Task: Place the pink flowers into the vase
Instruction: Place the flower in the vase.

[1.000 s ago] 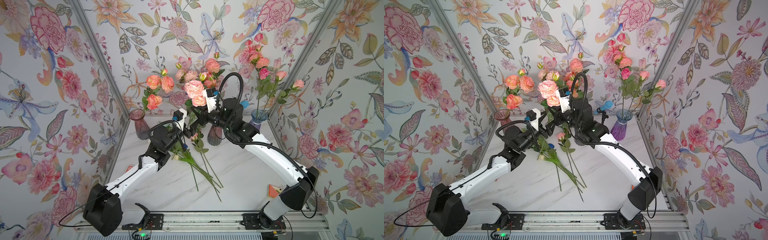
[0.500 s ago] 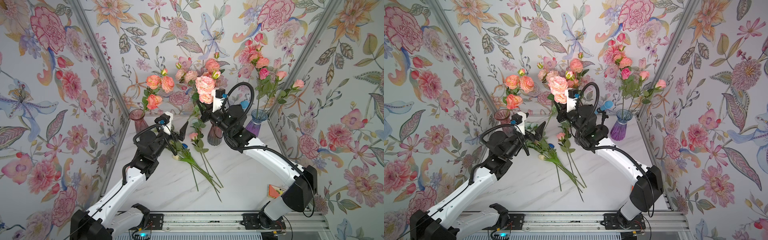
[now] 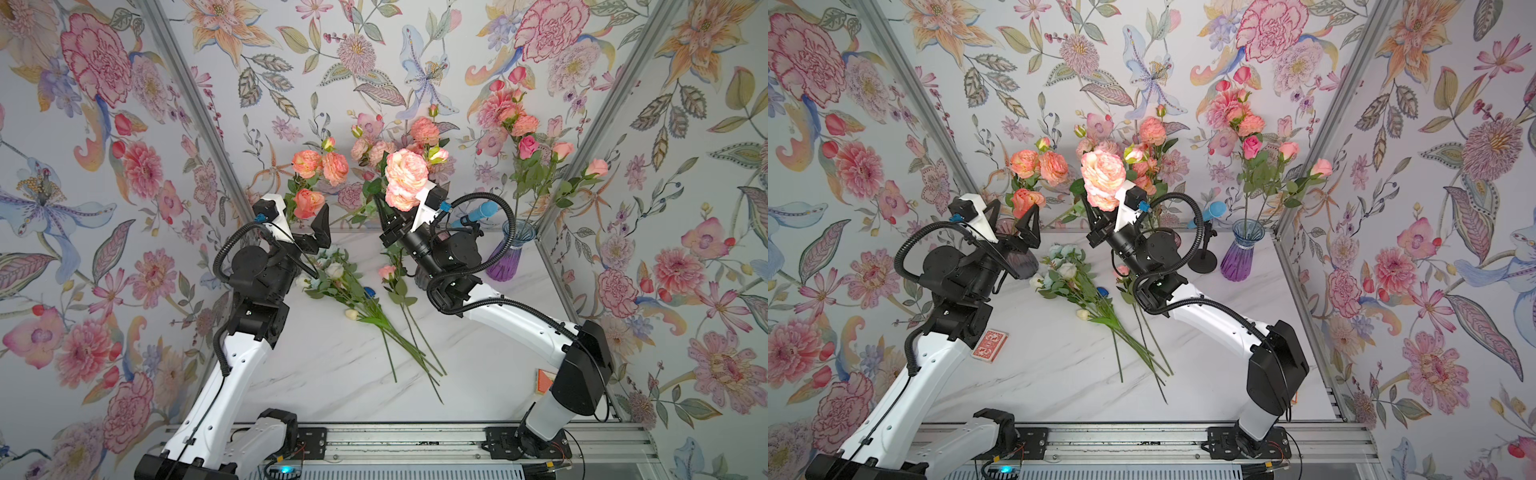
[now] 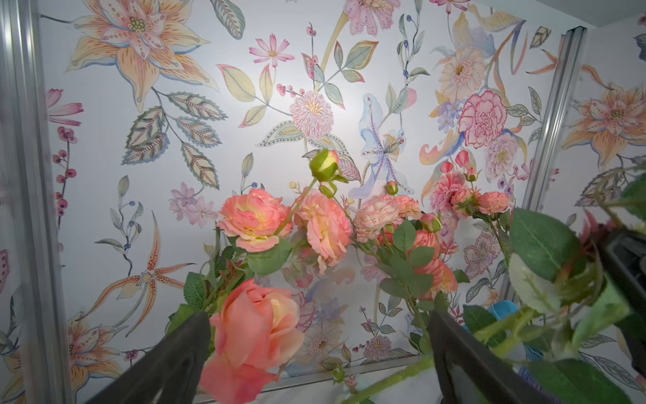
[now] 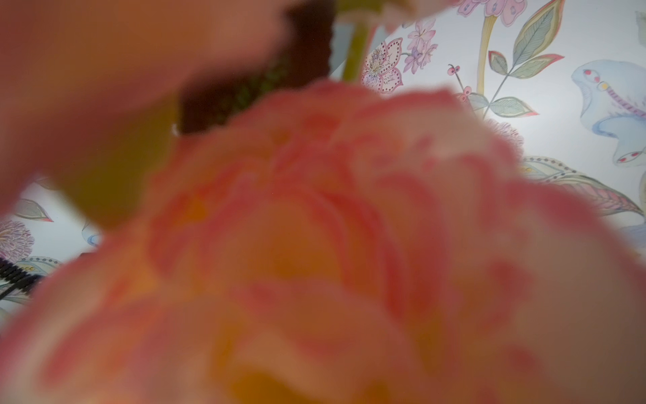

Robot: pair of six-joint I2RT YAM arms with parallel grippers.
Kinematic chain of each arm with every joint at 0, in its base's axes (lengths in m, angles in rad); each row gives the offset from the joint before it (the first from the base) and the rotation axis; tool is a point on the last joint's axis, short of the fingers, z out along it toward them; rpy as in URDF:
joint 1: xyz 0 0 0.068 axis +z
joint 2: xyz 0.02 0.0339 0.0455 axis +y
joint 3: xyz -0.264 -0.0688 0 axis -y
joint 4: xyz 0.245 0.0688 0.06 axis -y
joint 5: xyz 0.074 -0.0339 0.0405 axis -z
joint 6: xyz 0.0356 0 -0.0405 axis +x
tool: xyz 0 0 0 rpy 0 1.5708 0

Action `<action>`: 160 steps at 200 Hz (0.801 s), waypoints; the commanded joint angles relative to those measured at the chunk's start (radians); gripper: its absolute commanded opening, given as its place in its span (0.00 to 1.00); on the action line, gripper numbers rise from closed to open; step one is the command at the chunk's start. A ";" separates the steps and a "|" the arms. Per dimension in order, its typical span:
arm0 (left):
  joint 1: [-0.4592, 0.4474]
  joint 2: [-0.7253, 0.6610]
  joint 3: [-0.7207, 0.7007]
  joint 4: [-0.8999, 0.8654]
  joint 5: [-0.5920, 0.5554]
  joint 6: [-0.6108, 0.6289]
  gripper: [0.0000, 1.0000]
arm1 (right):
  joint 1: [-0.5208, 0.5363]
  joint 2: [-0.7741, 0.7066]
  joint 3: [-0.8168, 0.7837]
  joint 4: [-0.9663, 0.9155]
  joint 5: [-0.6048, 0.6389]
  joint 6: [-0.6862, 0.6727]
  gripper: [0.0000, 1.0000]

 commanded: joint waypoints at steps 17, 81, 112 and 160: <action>0.071 0.033 0.040 0.068 0.117 -0.147 1.00 | 0.062 0.097 0.091 0.125 0.018 -0.138 0.01; 0.113 0.045 0.034 0.099 0.162 -0.170 1.00 | 0.108 0.198 0.232 0.145 0.041 -0.258 0.00; 0.164 0.042 0.036 0.098 0.130 -0.224 1.00 | 0.119 0.242 0.291 0.154 0.073 -0.333 0.00; 0.254 0.038 0.004 0.143 0.123 -0.337 1.00 | 0.127 0.322 0.398 0.093 0.064 -0.353 0.00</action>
